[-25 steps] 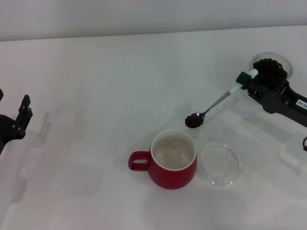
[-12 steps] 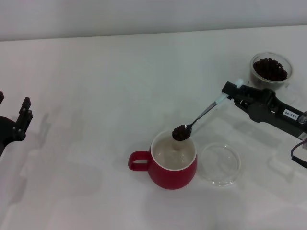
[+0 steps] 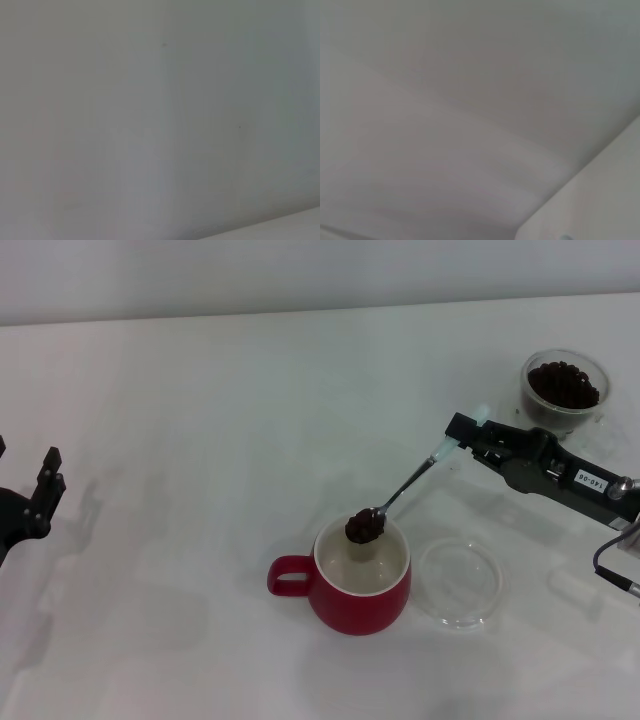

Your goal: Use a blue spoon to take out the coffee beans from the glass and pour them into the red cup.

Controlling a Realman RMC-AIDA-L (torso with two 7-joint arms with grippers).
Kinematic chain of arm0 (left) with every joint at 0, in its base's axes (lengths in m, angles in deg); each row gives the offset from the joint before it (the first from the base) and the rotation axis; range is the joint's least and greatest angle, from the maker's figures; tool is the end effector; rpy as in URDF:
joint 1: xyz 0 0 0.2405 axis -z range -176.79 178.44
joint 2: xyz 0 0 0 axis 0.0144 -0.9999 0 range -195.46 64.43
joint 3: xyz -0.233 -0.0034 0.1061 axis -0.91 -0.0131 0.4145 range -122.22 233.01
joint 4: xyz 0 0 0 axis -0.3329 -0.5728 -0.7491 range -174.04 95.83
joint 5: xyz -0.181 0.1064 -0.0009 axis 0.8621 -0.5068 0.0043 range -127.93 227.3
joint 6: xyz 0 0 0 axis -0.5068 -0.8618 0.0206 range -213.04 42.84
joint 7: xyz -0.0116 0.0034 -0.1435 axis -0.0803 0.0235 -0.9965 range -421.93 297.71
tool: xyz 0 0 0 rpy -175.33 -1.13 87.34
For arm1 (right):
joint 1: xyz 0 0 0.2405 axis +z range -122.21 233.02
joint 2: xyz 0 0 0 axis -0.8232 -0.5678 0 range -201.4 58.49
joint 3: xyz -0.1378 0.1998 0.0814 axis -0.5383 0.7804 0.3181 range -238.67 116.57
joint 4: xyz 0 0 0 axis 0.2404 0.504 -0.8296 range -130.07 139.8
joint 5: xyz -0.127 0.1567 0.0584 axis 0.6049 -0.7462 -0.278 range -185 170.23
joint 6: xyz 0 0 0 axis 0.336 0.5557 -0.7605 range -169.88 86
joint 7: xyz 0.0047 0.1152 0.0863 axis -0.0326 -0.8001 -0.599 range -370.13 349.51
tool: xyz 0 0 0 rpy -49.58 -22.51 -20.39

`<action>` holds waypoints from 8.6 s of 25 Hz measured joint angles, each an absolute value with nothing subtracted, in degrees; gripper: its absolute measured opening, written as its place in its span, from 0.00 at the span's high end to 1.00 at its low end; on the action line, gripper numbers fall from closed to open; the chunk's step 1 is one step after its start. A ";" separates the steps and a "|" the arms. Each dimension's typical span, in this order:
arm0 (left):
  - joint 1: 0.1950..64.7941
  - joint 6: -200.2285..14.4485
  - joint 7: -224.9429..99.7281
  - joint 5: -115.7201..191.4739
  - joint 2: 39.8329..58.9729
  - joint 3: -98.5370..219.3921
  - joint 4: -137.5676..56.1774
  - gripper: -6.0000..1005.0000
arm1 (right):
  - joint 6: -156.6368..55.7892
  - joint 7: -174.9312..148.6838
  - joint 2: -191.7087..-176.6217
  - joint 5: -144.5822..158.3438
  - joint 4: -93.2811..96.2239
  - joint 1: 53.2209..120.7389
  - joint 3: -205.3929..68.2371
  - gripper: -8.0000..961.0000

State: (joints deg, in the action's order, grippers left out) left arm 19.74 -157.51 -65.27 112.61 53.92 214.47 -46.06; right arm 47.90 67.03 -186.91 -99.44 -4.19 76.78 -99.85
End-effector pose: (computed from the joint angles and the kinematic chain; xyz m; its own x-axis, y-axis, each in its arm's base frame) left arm -0.3443 0.2736 -0.0427 0.8121 0.0014 0.5835 0.5584 -0.2919 -0.7765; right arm 0.3155 0.2696 -0.0130 -0.1553 -0.7021 -0.6950 -0.8311 -0.2874 0.4761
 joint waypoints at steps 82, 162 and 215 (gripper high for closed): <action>21.06 -156.06 -65.27 112.66 53.87 214.20 -46.04 0.39 | 55.35 83.89 -182.42 -103.60 -11.49 73.24 -99.63 0.84; 22.87 -153.13 -65.19 112.61 53.93 214.51 -46.22 0.39 | 46.69 92.04 -183.16 -87.76 -11.05 71.00 -100.50 0.83; 23.15 -152.58 -65.18 112.62 53.93 214.28 -46.11 0.39 | 41.96 96.08 -183.28 -87.16 -11.54 70.67 -89.84 0.72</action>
